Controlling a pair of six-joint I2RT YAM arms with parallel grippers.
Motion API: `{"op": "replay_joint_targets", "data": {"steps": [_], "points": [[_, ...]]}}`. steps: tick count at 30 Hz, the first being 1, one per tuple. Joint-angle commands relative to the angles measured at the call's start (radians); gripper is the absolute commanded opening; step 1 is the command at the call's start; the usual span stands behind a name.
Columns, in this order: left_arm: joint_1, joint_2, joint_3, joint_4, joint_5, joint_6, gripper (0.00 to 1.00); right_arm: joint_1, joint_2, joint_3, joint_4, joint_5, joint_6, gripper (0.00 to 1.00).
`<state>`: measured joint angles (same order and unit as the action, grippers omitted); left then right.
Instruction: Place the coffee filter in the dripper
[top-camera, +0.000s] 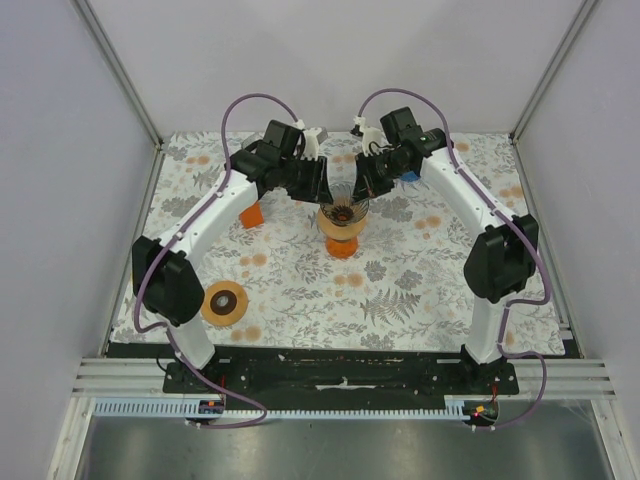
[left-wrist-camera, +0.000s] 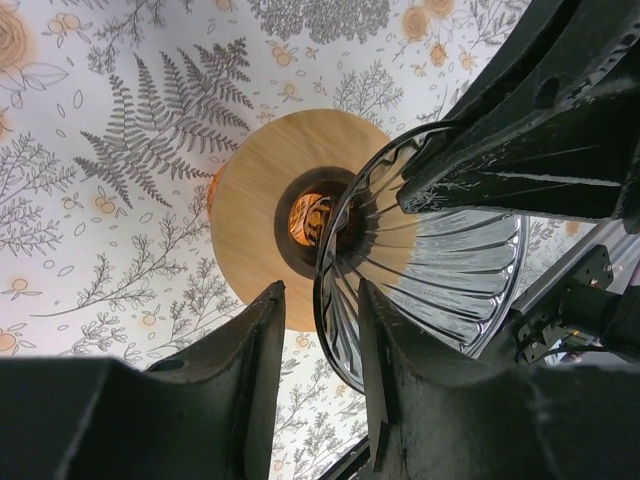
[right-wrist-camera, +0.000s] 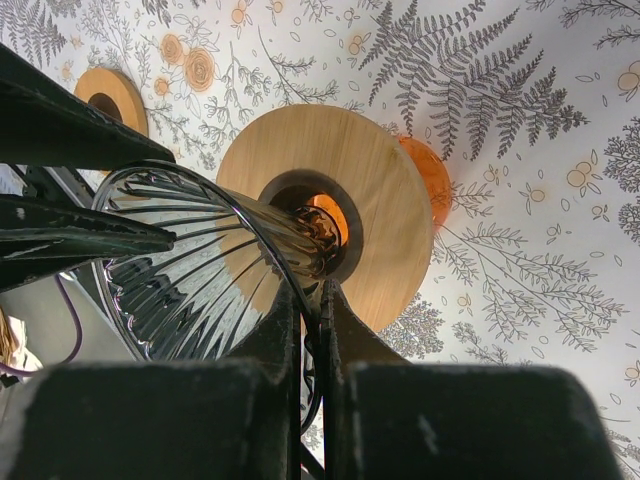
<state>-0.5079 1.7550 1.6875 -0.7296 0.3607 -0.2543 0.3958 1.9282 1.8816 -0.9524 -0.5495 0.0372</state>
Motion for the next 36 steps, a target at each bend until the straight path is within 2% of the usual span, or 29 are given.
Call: {"op": "replay_joint_targets", "data": {"steps": [1, 12, 26, 36], "points": [[-0.001, 0.003, -0.025, 0.033, 0.021, -0.022, 0.39, 0.005, 0.015, 0.050, 0.003, -0.035, 0.006, 0.00], [0.000, 0.037, -0.057, 0.030, 0.023, -0.022, 0.02, 0.008, 0.054, 0.042, -0.006, -0.009, 0.000, 0.00], [0.035, 0.142, -0.153, 0.006, 0.086, -0.022, 0.02, 0.018, 0.078, -0.071, 0.032, 0.025, -0.005, 0.00], [0.040, 0.181, -0.275, 0.076, 0.031, 0.004, 0.02, 0.021, 0.063, -0.216, 0.133, 0.060, 0.023, 0.00]]}}
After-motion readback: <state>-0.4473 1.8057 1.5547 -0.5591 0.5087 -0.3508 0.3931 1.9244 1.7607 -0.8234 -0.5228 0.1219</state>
